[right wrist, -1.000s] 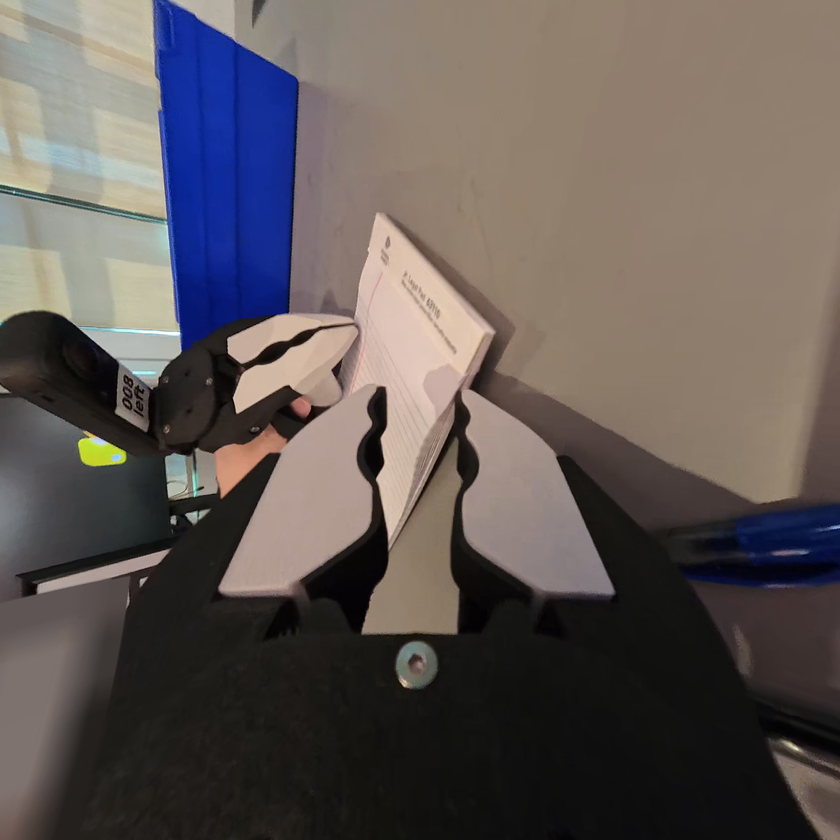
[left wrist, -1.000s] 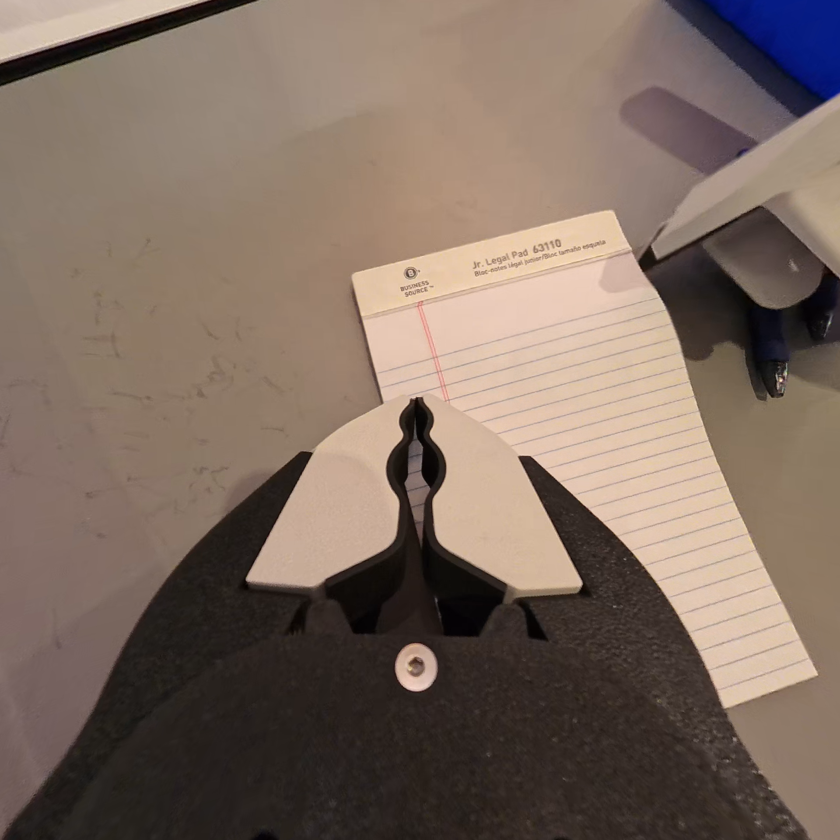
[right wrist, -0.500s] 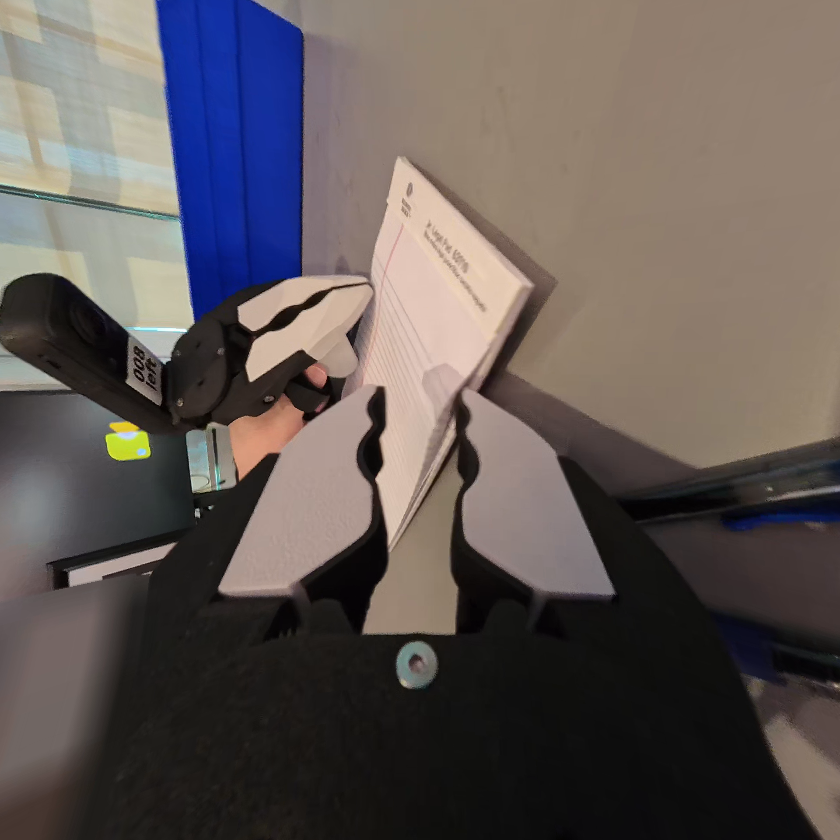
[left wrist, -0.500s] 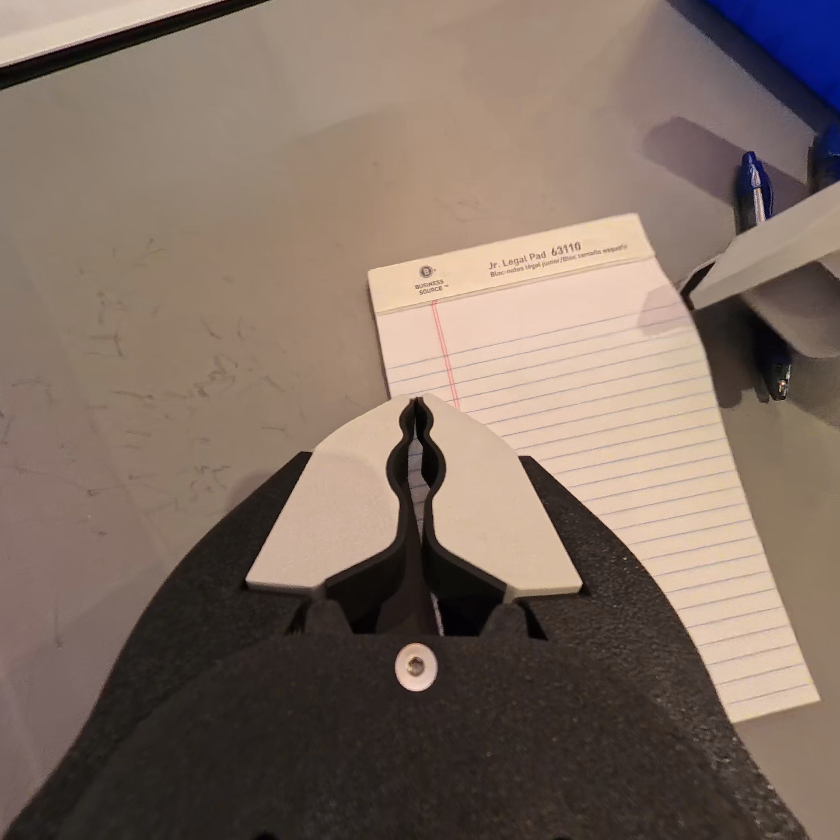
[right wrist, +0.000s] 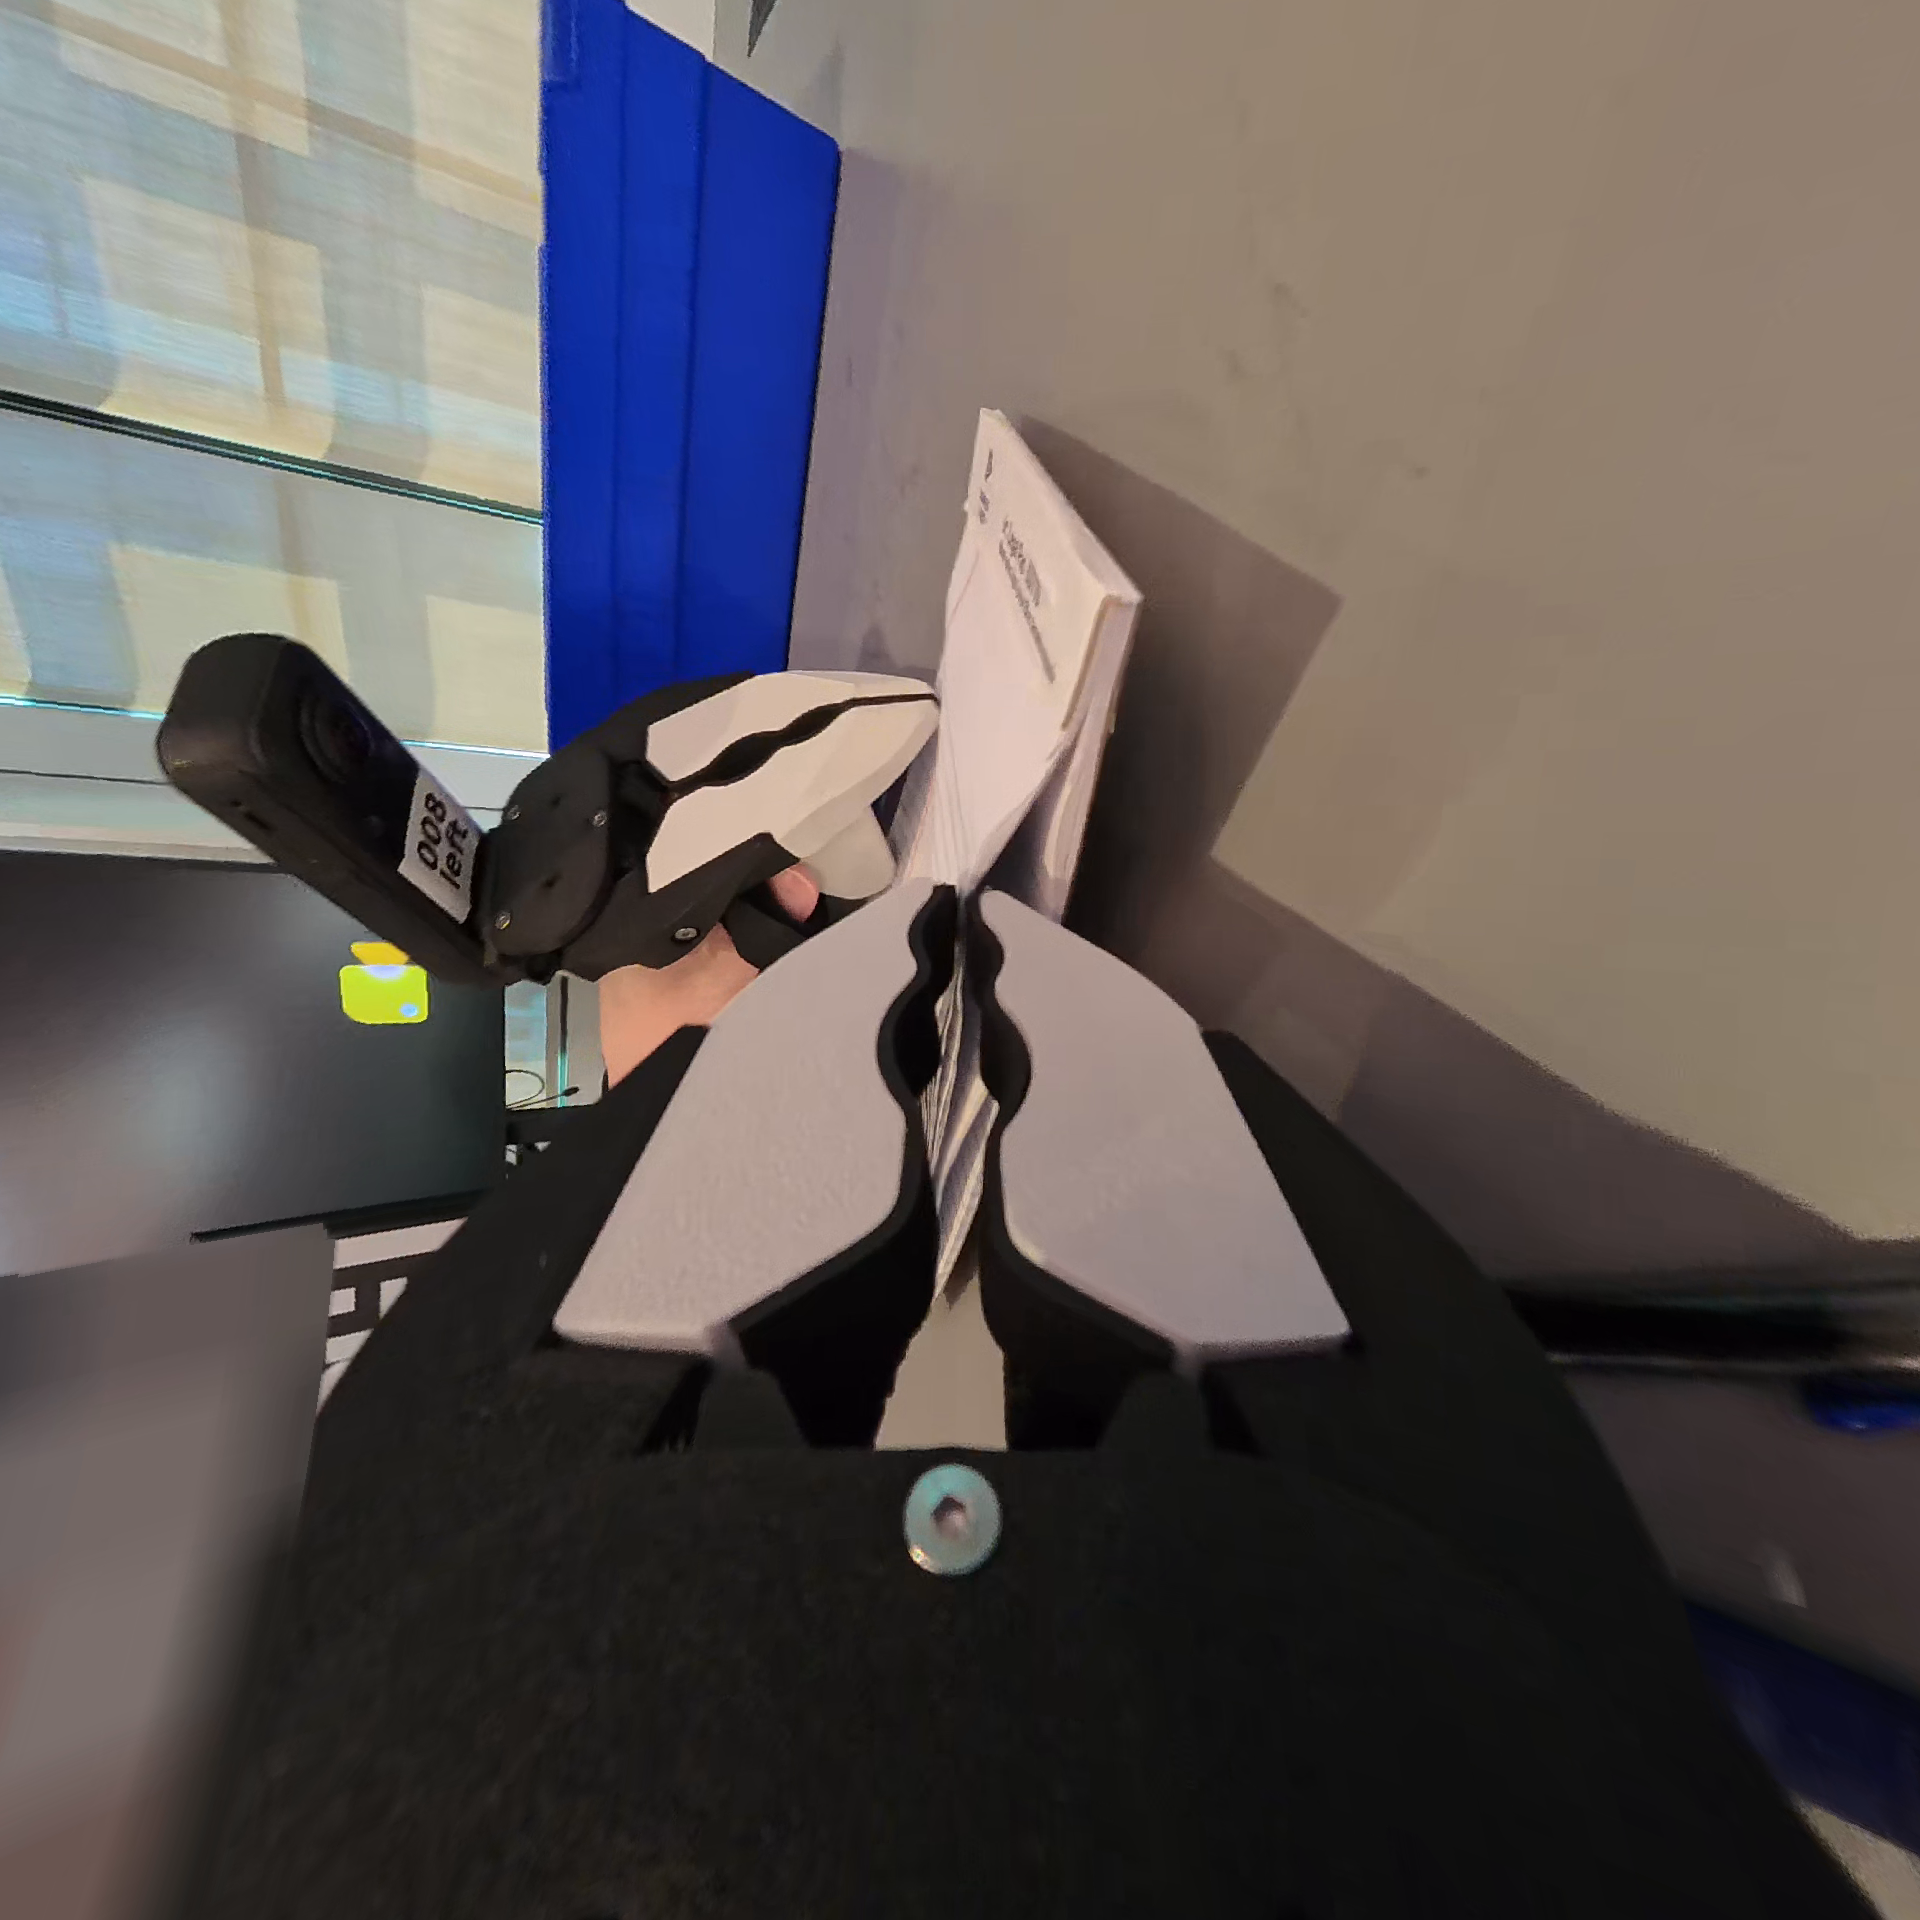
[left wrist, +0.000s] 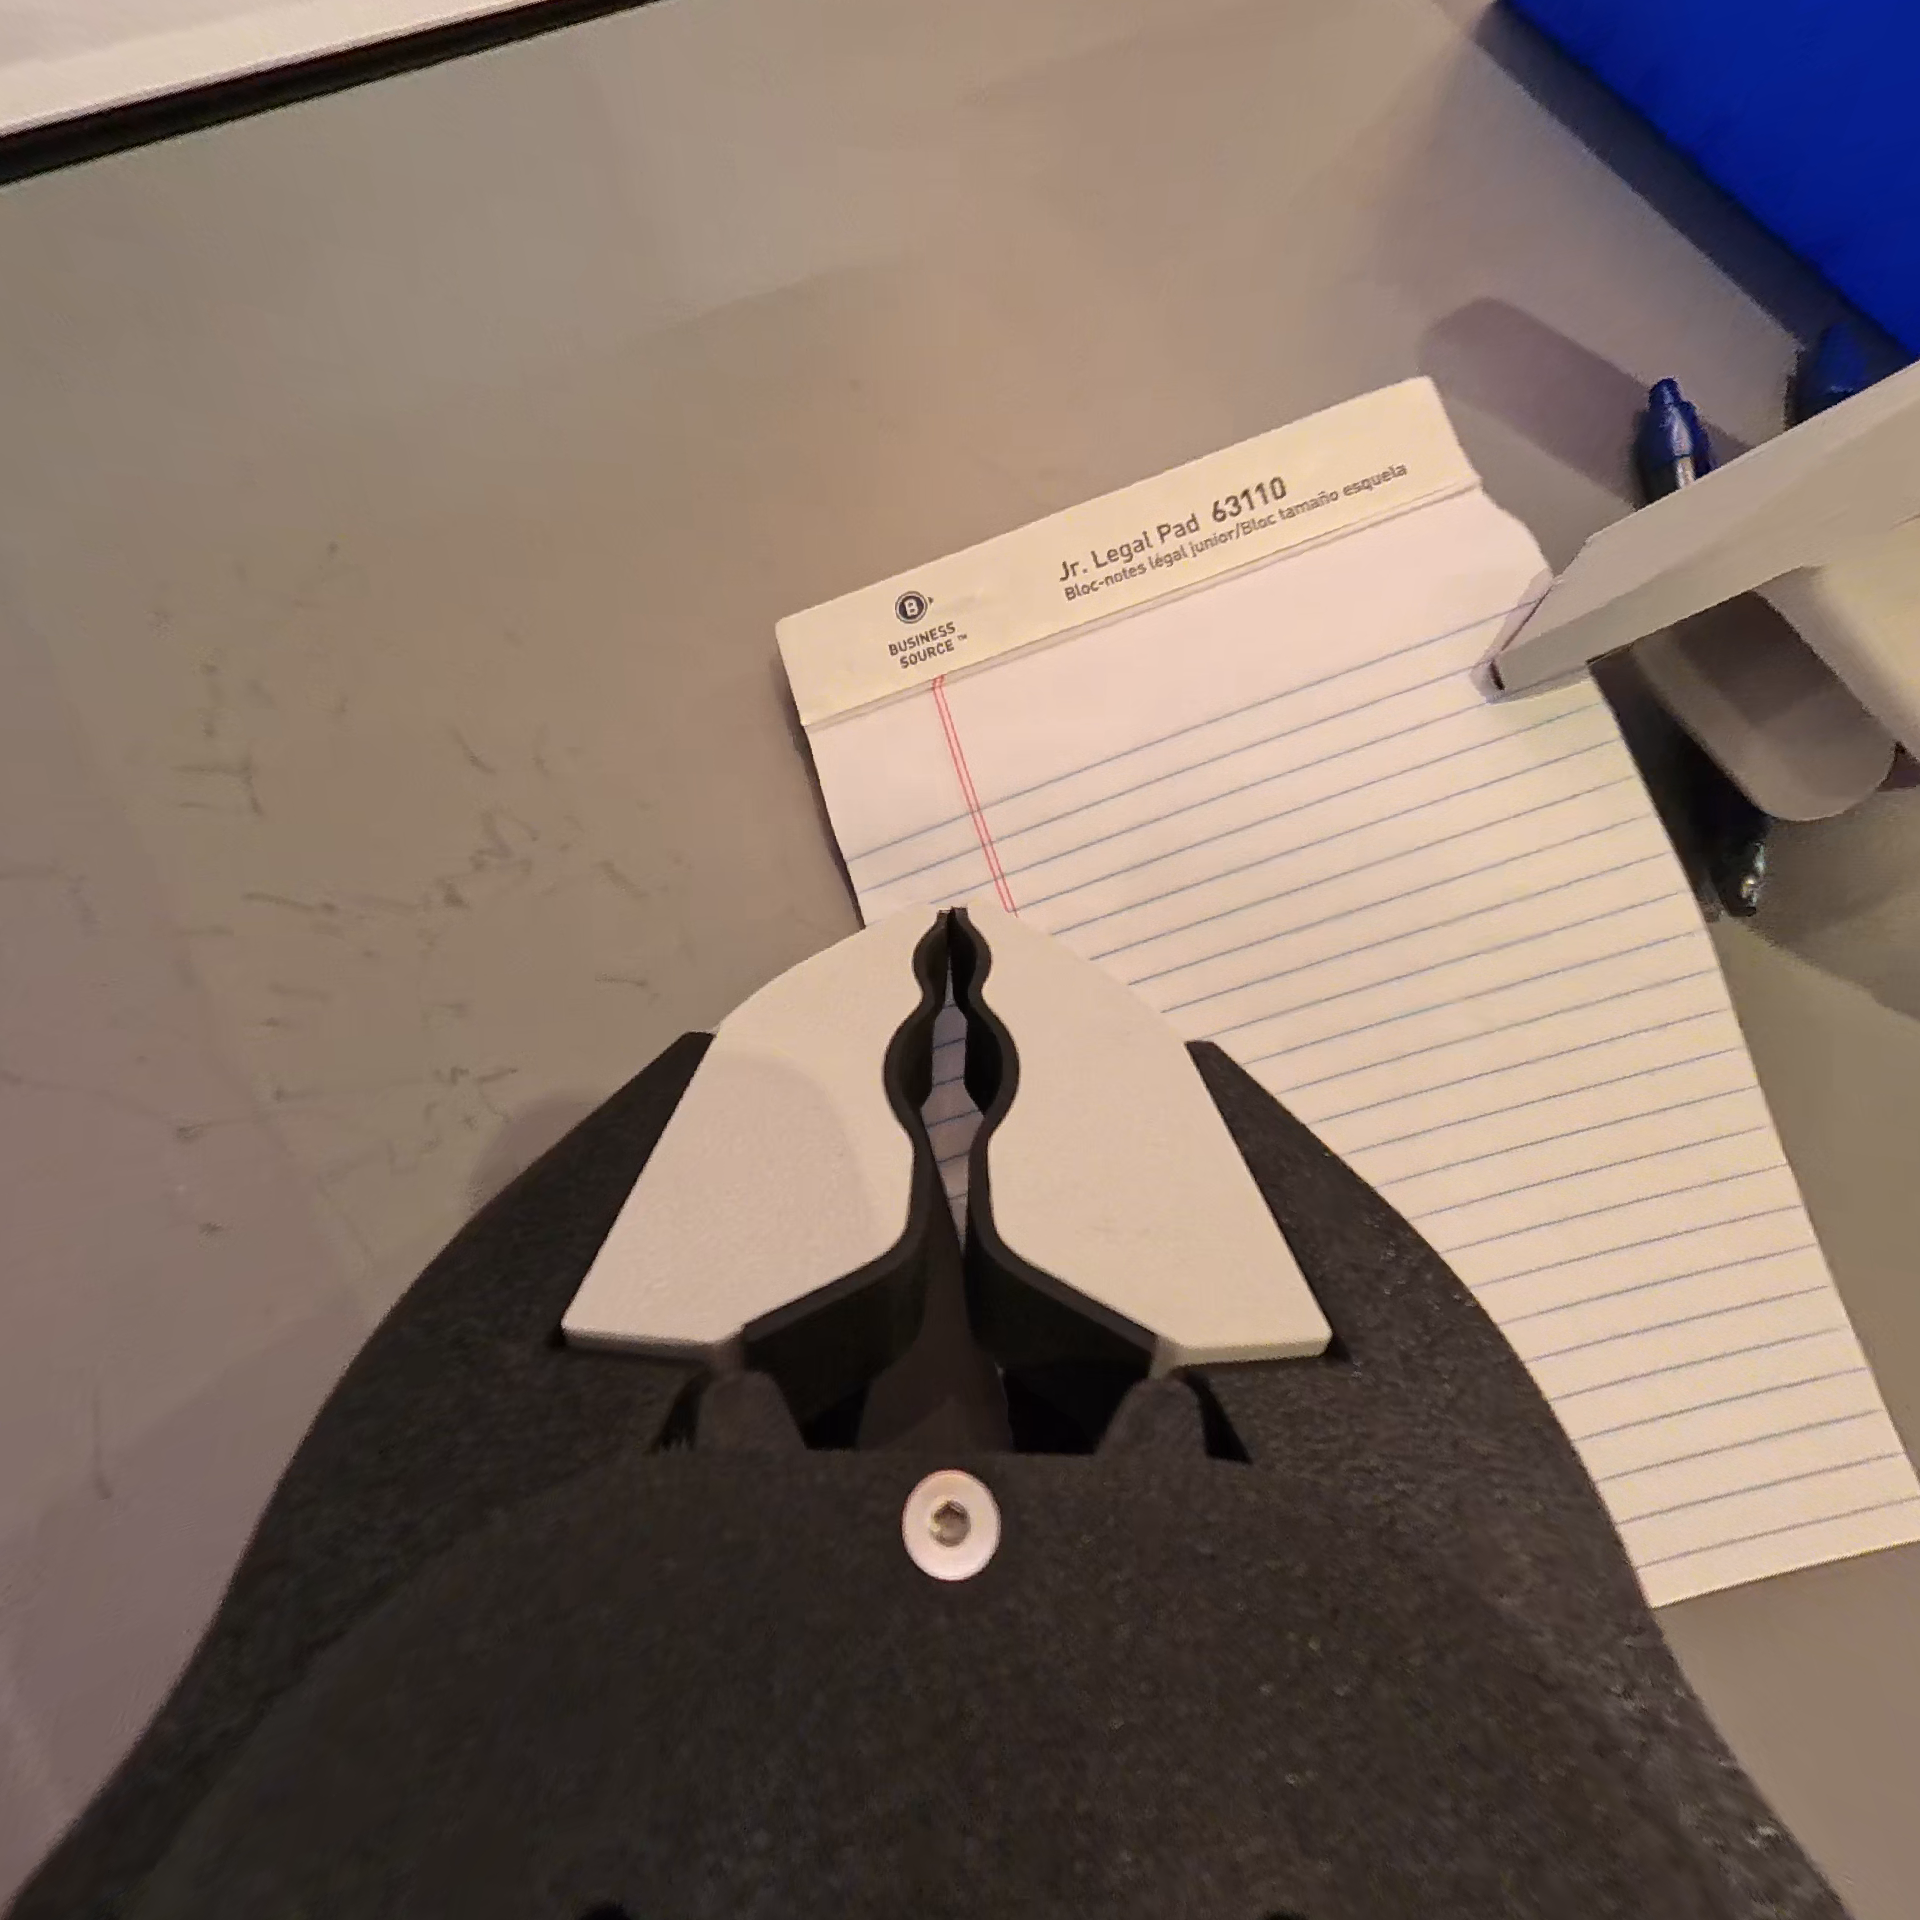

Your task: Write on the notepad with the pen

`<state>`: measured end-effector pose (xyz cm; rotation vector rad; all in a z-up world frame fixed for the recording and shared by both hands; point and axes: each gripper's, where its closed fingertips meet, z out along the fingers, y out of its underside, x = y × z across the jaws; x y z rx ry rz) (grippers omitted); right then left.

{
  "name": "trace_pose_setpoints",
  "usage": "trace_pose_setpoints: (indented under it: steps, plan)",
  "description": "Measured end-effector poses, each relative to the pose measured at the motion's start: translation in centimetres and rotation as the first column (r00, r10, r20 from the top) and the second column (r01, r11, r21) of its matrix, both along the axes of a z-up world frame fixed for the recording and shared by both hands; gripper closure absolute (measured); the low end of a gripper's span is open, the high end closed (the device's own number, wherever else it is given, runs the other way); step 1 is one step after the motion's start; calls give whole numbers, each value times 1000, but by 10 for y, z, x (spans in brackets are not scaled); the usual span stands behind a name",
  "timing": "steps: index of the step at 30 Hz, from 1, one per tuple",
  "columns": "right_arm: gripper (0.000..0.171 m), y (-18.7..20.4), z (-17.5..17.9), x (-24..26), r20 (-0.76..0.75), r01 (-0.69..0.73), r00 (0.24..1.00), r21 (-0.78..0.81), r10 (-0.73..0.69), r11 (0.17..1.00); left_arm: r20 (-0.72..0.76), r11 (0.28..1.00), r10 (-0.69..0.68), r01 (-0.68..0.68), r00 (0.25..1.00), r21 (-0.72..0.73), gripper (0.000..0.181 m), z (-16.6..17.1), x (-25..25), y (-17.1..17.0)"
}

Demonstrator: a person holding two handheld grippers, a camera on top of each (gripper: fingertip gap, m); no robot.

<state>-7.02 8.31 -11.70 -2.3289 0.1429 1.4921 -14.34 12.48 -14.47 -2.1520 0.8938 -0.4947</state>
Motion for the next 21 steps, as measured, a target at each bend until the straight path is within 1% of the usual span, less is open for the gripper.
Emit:
trace_pose_setpoints:
  steps: [2, 4, 6, 7, 9, 11, 13, 15, 17, 18, 21]
  plan:
    - [170, 1, 7, -2, -13, -14, 1000, 41, 14, 999, 11, 1000, -17, 17, 1000, -3, 181, 2, 0, -1]
    - [170, 1, 11, -2, 22, -32, 999, 91, 30, 995, 34, 1000, -26, 25, 999, 11, 181, 8, -1, 0]
    - [170, -1, 16, -3, 74, -80, 995, 165, 68, 983, 122, 1000, -19, 16, 992, 21, 172, 20, -1, 2]
    - [170, -1, 21, -4, 93, -105, 992, 215, 87, 971, 178, 1000, -20, 17, 984, 19, 172, 27, 0, 2]
    - [170, -5, 31, -5, 125, -153, 985, 302, 120, 941, 278, 1000, -19, 13, 960, 22, 163, 39, 0, 4]
    - [170, -11, 43, -6, 150, -195, 978, 402, 146, 895, 340, 1000, -16, 11, 940, 17, 158, 46, -3, 7]
    - [170, -17, 49, -4, 206, -232, 967, 477, 149, 848, 396, 1000, -10, 13, 918, -6, 144, 50, -5, 10]
    - [170, -24, 54, -1, 246, -264, 958, 545, 150, 795, 484, 998, -36, 60, 874, -33, 137, 57, -1, 8]
    - [170, -31, 60, 1, 245, -277, 957, 596, 158, 754, 573, 990, -76, 129, 816, -52, 135, 65, 7, 1]
    - [170, -35, 63, 1, 236, -282, 957, 619, 169, 733, 592, 985, -92, 159, 801, -61, 133, 66, 10, -1]
    - [170, -45, 71, 3, 239, -307, 951, 676, 195, 670, 600, 971, -139, 228, 788, -74, 126, 65, 17, -5]
